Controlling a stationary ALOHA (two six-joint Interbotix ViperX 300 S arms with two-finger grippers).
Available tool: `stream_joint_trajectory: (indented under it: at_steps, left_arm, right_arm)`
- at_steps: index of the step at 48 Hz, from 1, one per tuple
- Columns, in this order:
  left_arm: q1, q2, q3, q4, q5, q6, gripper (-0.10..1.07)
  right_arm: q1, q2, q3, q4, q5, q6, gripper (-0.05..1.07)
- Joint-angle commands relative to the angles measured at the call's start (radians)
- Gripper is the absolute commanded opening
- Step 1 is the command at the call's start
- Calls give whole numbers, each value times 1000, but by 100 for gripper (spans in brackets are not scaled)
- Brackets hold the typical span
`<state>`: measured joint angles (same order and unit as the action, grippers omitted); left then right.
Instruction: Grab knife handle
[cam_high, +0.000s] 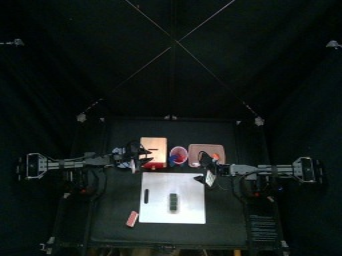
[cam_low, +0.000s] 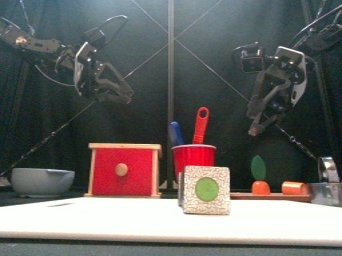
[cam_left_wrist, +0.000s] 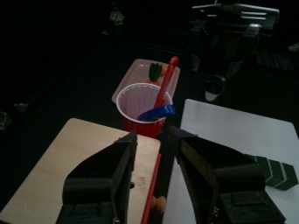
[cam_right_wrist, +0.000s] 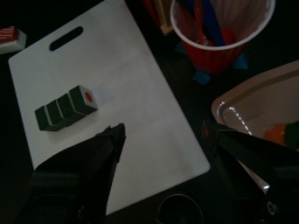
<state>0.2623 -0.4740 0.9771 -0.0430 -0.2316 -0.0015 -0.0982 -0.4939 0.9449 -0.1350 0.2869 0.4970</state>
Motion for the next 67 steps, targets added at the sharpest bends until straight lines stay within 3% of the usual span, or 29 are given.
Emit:
stream_joint_trajectory:
  at_steps: [1, 19, 35, 42, 52, 67]
  left_arm:
    - [-6, -6, -21, -6, -11, 0, 76]
    - [-11, -5, -15, -6, -11, 2, 76]
    - [-11, -5, -14, -3, -11, 5, 76]
    - [-11, -5, -18, -3, -11, 6, 76]
    - [-9, -5, -20, -5, -11, 5, 76]
    - [-5, -5, -21, -3, -11, 8, 76]
  right_arm:
    - [32, 18, -40, 6, 2, 0, 100]
    - [81, 78, -112, 3, 20, 2, 100]
    - [34, 69, -153, -55, 51, -9, 100]
    - [-31, 66, -224, -121, 158, -6, 100]
    - [-86, 115, -403, -130, 383, -49, 100]
    - [-144, 256, -637, -14, 575, -222, 100]
